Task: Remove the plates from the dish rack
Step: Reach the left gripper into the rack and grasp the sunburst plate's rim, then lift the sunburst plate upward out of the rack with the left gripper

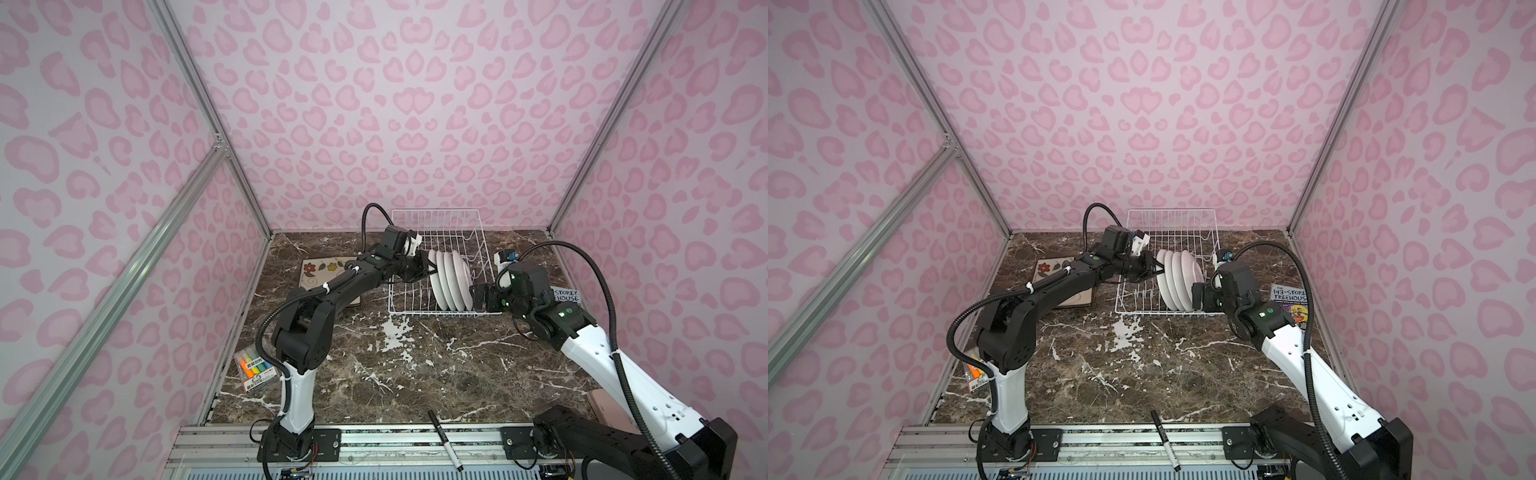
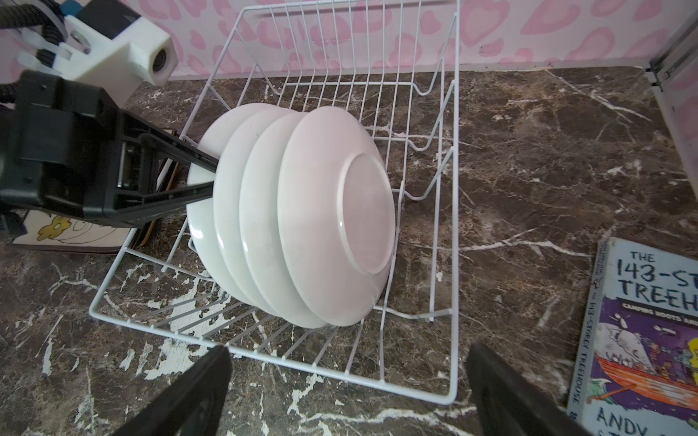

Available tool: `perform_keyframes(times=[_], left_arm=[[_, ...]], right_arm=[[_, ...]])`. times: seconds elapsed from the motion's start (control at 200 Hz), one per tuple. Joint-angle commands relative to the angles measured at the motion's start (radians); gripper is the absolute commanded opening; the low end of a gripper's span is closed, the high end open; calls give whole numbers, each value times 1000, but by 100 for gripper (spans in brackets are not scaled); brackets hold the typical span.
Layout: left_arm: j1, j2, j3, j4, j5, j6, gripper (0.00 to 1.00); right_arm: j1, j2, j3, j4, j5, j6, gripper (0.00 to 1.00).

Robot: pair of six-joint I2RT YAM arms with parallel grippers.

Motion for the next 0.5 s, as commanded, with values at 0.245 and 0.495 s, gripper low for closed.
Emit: perform_keyframes(times=[0.245,0.495], left_arm=[[1,0,48,-65,-41,-14,4],[1,-53,44,-78,-9,-12,4]], right_arm=[[-4,-9,1,30,-2,0,99],[-4,-21,6,7,2,-3,99]])
